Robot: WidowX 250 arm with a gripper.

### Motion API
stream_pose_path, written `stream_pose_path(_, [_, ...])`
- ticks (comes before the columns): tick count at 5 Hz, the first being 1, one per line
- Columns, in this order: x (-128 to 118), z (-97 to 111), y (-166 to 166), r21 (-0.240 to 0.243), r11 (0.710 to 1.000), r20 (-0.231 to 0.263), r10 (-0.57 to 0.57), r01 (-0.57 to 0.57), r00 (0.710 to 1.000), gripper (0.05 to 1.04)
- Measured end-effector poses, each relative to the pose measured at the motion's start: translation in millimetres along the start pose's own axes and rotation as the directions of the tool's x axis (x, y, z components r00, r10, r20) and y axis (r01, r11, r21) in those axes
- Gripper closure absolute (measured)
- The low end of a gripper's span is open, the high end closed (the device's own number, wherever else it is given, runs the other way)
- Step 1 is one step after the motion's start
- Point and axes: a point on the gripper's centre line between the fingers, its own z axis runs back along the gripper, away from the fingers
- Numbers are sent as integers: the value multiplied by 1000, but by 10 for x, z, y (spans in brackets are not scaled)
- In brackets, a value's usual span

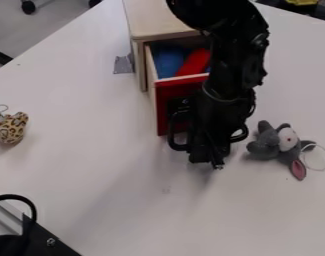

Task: Opened the drawer

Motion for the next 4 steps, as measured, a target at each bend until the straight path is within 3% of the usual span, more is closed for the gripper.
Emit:
stream_pose_path(1, [-33,4,-25,-14,1000,-24,9,-9,1000,725])
stream_pose_path(3, [-13,156,39,-53,996,10,78,-77,997,132])
stream_pose_path(4, [-26,414,153,-82,989,60,131,-126,990,86])
